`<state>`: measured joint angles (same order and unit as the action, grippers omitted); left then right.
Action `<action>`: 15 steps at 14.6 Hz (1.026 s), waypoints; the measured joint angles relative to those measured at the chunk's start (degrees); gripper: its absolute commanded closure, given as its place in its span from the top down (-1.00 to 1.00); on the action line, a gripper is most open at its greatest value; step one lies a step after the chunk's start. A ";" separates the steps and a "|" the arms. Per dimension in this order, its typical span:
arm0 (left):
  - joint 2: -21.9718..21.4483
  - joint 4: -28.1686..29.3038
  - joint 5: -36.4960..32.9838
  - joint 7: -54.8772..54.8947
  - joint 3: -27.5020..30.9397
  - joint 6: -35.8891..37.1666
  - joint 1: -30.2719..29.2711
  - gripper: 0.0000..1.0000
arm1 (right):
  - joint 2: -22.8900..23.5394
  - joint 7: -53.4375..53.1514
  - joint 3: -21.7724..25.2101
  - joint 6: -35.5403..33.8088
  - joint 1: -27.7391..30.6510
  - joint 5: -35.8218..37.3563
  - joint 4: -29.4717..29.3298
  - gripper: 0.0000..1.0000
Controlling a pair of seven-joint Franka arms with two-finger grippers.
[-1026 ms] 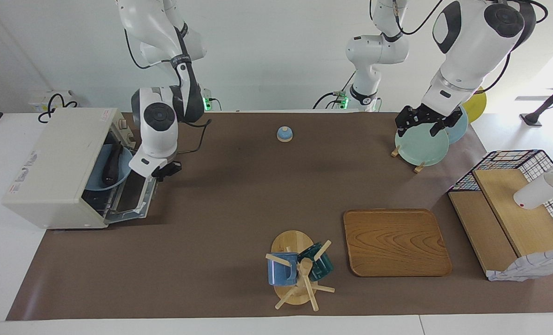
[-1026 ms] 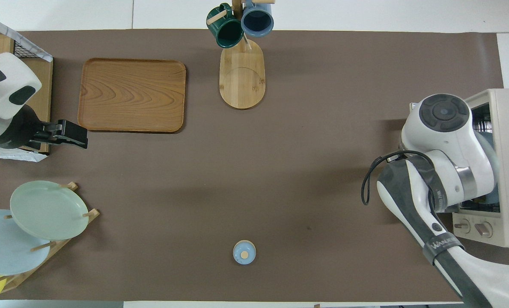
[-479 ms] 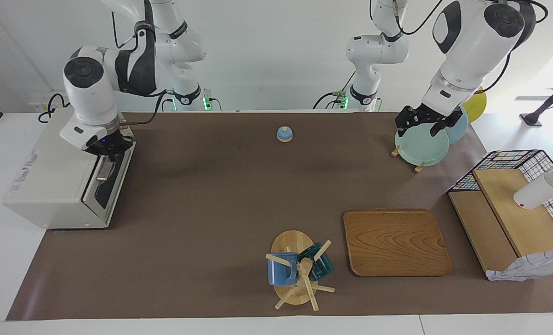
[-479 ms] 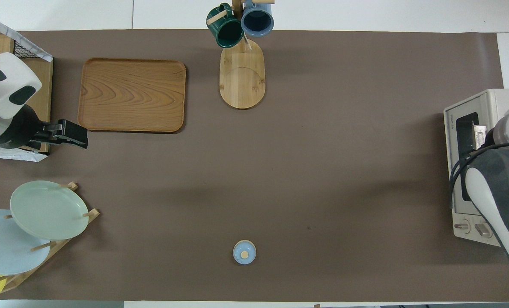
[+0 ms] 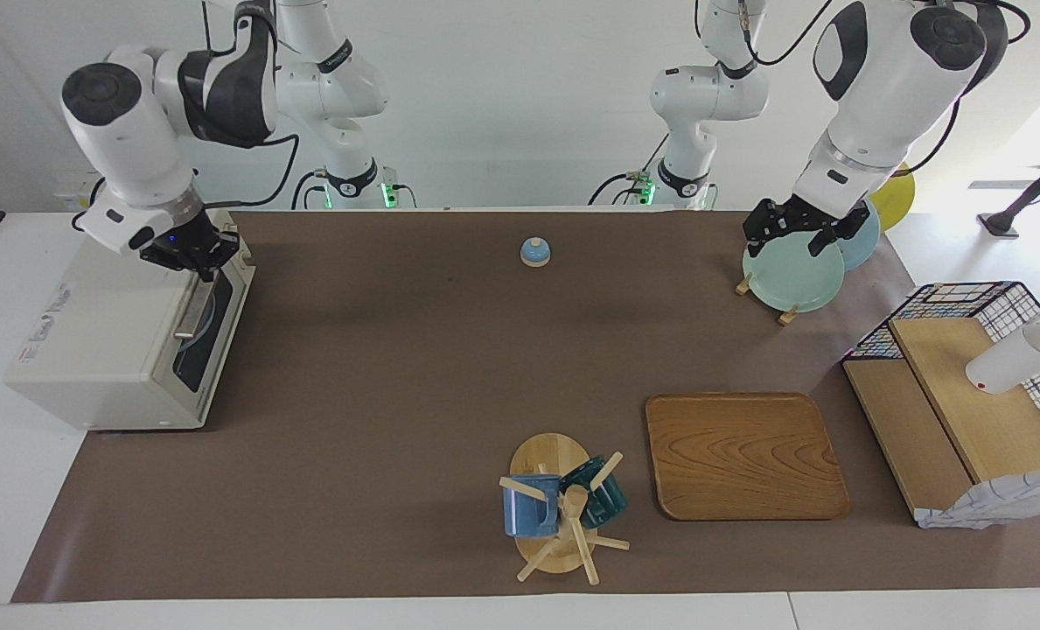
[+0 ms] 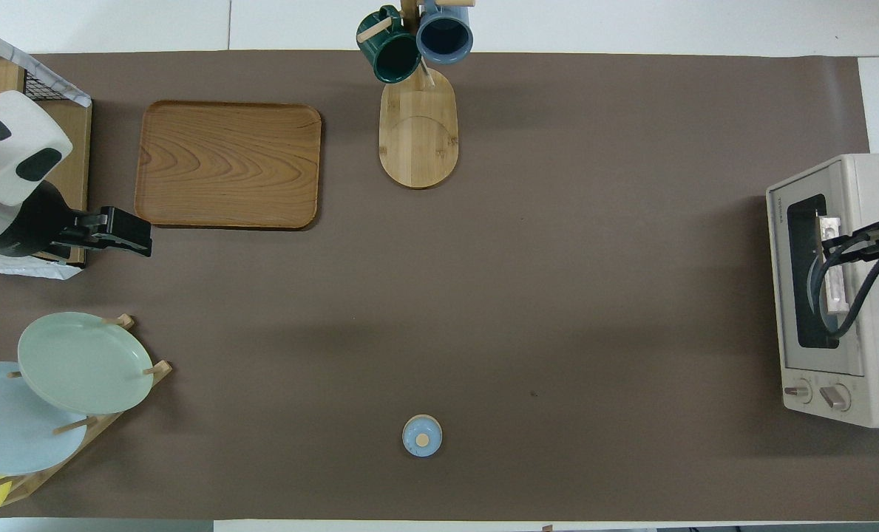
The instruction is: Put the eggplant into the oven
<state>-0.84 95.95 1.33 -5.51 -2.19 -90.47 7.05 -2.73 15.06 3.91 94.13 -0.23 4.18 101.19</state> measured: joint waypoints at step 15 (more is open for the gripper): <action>0.00 0.00 0.00 0.00 0.00 0.00 0.00 1.00 | 3.30 -6.22 0.26 -3.76 -1.09 -0.65 -4.36 1.00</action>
<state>-0.84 95.95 1.33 -5.51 -2.19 -90.47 7.05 0.57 8.84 4.17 90.37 -1.32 3.53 96.83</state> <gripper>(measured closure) 0.000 0.000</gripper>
